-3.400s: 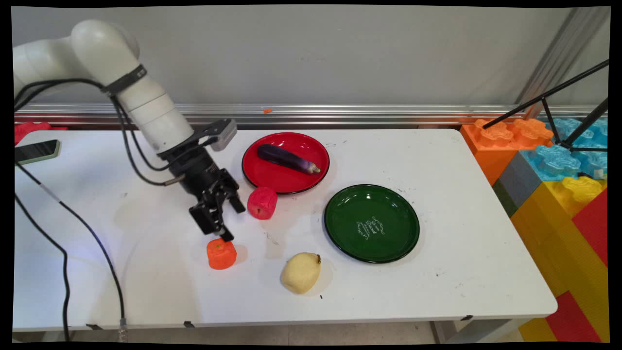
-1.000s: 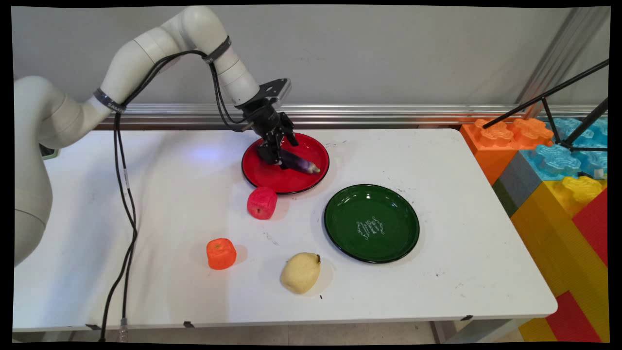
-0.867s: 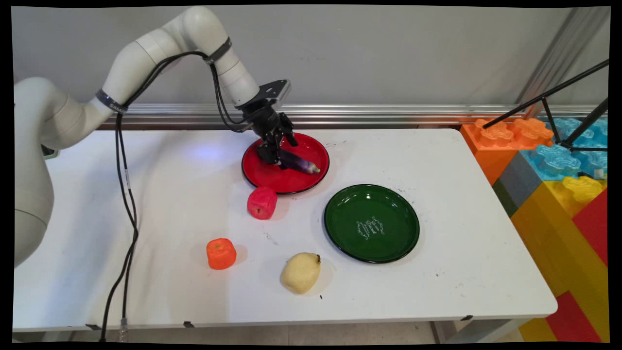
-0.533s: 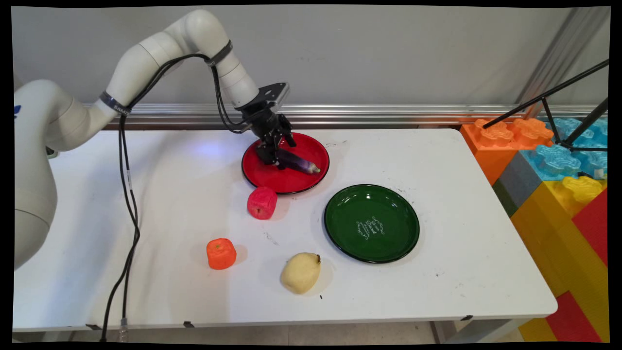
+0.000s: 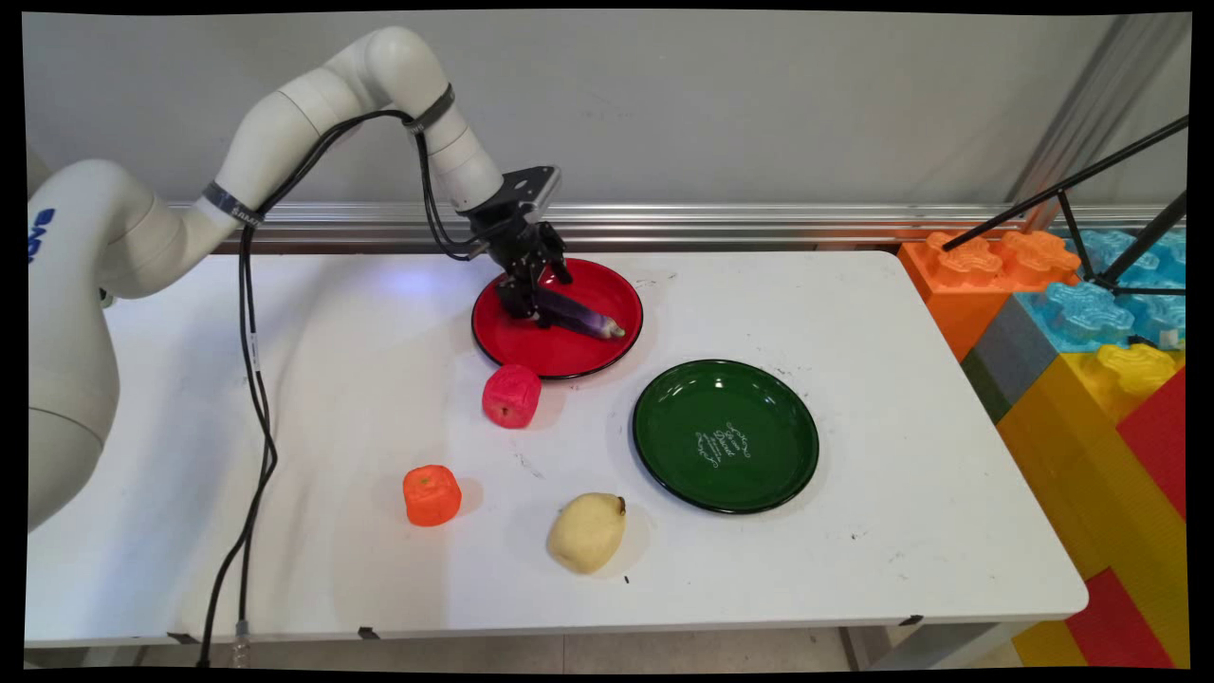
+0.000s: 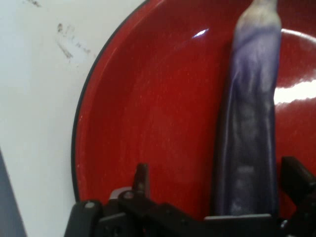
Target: Pick up the eggplant from the red plate, then place the picked object on the table
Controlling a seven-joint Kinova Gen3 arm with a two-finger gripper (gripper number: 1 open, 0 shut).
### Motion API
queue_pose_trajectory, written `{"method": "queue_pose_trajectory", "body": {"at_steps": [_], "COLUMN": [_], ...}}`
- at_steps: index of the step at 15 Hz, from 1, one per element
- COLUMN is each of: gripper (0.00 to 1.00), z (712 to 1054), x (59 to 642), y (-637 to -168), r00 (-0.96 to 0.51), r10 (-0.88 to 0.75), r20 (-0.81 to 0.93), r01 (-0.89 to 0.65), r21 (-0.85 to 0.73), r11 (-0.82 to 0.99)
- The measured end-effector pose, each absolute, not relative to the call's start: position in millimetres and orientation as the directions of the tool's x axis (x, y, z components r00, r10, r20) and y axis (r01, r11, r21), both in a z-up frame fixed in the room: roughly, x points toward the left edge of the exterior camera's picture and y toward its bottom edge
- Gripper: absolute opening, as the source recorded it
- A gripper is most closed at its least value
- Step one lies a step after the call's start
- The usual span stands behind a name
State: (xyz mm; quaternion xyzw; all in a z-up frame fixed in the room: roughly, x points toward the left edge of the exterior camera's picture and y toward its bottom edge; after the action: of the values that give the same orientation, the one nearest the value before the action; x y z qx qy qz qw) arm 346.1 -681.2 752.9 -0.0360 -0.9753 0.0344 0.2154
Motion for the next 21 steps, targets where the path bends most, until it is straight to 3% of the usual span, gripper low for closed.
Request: {"method": "queue_pose_trajectory", "body": {"at_steps": [2, 3, 11, 21], "gripper": [1.00, 0.00, 0.00, 0.00], "z": [750.9, 749.9, 750.8, 777.2], "x": [348.2, 349.3, 349.5, 333.6], "y": [-683.5, -684.6, -687.5, -682.6], "r00": [-0.907, -0.908, -0.911, -0.895], "r10": [0.090, 0.092, 0.081, 0.039], "r20": [0.412, 0.409, 0.404, 0.445], "r01": [0.059, 0.060, 0.051, 0.011], "r21": [-0.088, -0.090, -0.086, -0.066], "r11": [0.994, 0.994, 0.995, 0.998]}}
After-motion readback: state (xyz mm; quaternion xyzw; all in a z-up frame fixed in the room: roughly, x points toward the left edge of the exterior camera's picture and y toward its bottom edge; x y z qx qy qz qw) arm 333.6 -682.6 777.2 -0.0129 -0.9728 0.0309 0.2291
